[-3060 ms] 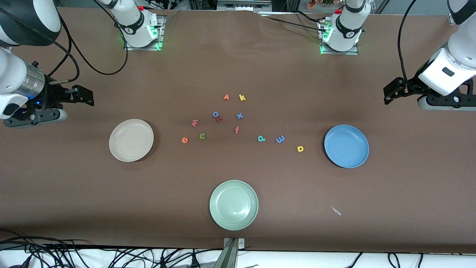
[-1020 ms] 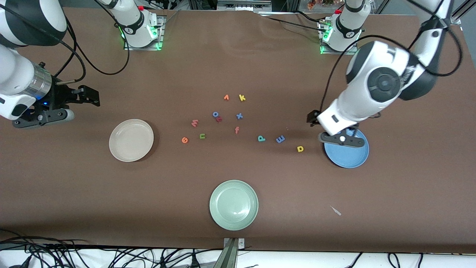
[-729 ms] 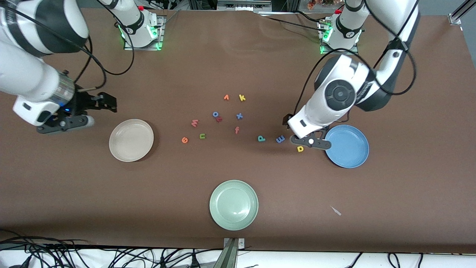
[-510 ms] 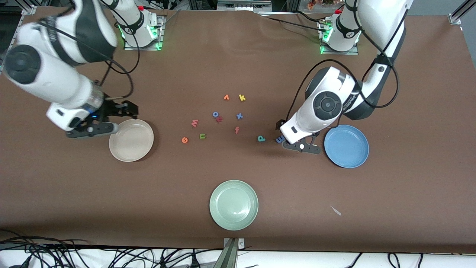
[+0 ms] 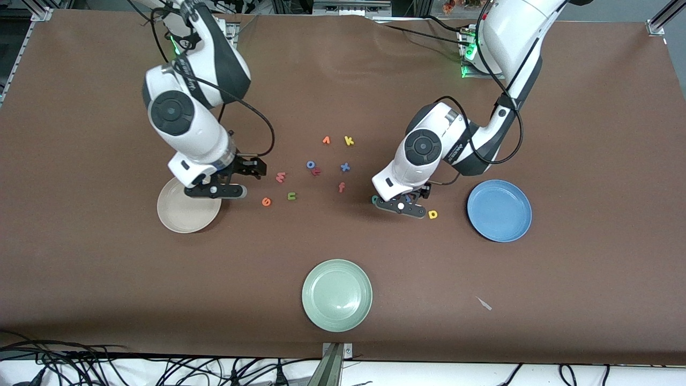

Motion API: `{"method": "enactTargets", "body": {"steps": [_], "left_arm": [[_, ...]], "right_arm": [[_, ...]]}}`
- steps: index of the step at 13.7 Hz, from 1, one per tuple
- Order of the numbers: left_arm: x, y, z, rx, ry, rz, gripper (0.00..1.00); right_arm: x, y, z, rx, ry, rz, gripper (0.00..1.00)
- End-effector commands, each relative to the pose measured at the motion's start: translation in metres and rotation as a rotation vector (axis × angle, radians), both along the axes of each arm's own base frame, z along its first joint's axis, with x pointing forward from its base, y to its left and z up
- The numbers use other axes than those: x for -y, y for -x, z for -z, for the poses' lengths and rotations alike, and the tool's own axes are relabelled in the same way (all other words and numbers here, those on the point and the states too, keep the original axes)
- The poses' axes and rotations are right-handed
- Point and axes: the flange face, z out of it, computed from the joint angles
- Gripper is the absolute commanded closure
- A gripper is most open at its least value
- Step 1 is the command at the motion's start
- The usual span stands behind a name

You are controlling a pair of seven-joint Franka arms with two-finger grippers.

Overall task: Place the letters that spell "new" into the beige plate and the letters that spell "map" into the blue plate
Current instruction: 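Reach the left gripper to blue E while the right gripper reaches pink w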

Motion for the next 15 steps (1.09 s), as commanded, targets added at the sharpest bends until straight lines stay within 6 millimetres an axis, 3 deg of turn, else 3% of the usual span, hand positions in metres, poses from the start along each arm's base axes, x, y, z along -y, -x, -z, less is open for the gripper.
{"method": "enactTargets", "body": {"steps": [1, 4, 5, 9, 11, 15], "left_arm": [[-0.010, -0.005, 0.002, 0.017, -0.003, 0.209, 0.02], [-0.027, -0.007, 0.015, -0.011, 0.007, 0.417, 0.09], [-0.027, -0.004, 0.021, -0.003, 0.009, 0.460, 0.05], [-0.028, 0.015, 0.057, 0.058, 0.048, 0.522, 0.03], [-0.029, 0.020, 0.069, 0.065, 0.010, 0.578, 0.11], [-0.029, 0.021, 0.083, 0.090, 0.005, 0.614, 0.19]], "right_arm": [[-0.020, 0.005, 0.039, 0.005, 0.007, 0.106, 0.00], [-0.043, 0.009, 0.074, 0.018, 0.011, 0.182, 0.00], [-0.047, 0.012, 0.081, 0.012, 0.019, 0.202, 0.00], [-0.040, 0.032, 0.120, 0.015, 0.021, 0.232, 0.00], [-0.034, 0.043, 0.139, 0.033, 0.010, 0.235, 0.00], [-0.053, 0.069, 0.157, 0.046, -0.018, 0.272, 0.00]]}}
